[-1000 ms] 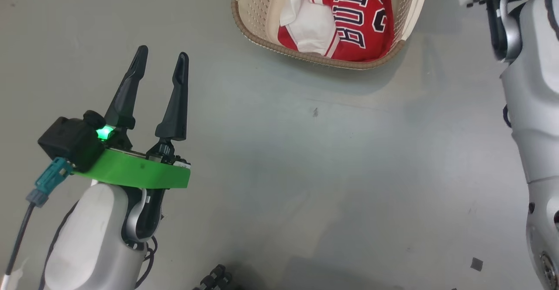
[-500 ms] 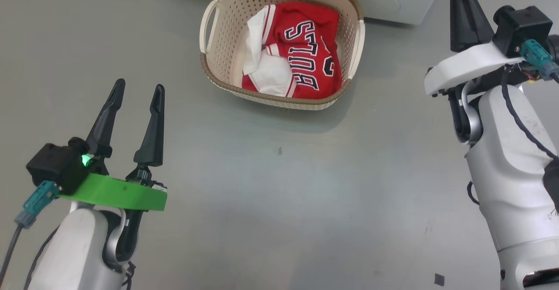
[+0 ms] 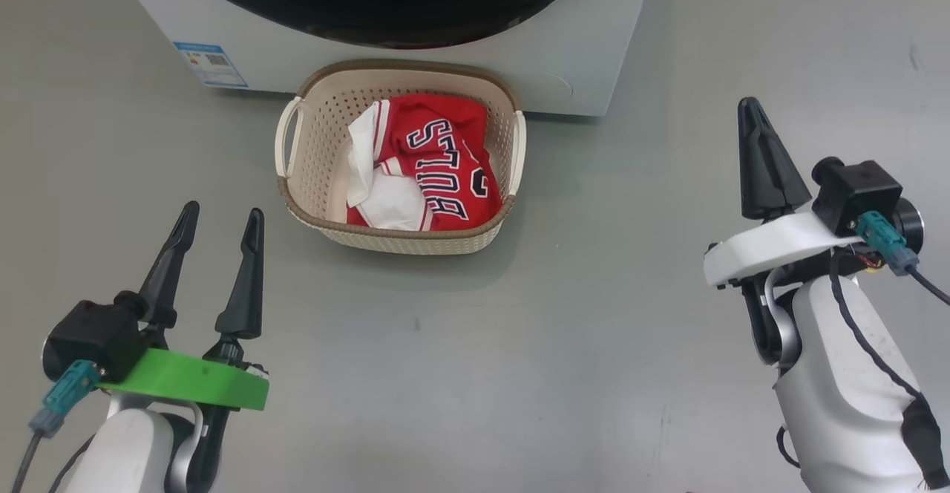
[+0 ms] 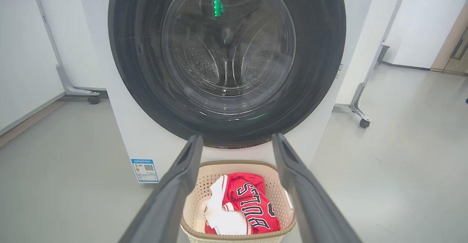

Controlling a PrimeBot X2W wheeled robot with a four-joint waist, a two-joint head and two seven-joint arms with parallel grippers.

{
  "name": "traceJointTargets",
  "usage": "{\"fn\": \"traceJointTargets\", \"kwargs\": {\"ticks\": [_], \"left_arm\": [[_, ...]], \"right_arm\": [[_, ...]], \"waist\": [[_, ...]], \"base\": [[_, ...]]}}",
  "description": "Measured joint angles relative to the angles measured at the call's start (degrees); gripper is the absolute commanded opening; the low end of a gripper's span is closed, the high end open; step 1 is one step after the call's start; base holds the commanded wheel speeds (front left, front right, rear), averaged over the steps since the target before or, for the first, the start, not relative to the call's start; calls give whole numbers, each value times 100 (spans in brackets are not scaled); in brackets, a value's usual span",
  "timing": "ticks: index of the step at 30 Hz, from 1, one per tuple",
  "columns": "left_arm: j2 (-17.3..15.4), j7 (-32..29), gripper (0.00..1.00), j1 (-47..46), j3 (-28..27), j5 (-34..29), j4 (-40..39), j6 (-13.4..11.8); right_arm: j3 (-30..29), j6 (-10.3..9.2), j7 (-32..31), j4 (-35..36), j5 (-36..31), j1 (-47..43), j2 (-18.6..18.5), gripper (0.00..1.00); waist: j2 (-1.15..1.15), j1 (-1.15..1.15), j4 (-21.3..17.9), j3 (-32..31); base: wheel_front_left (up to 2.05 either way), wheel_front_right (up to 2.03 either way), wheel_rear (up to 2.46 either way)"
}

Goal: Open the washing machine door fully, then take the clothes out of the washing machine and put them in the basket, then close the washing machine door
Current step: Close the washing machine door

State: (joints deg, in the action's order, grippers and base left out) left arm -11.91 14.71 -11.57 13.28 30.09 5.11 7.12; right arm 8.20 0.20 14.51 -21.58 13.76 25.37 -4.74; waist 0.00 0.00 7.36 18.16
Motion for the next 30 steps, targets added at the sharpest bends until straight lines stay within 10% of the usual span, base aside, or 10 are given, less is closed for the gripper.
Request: {"fn": "traceJointTargets", "kwargs": {"ticks": [16,17,30], "left_arm": [[56,0,100,414,-67,-144,-29,0],[71,0,100,438,-89,-145,-29,0],[182,0,100,754,-169,-282,157,0]], "right_arm": [[-233,-36,0,867,0,-1500,114,3],[-264,-42,0,920,0,-1574,115,95],[-377,-89,0,1361,-2,-2255,149,100]], "waist": [[0,0,-467,-668],[0,0,-478,-702],[0,0,-580,-984]], "base": [[0,0,0],[0,0,0],[0,0,0]]}}
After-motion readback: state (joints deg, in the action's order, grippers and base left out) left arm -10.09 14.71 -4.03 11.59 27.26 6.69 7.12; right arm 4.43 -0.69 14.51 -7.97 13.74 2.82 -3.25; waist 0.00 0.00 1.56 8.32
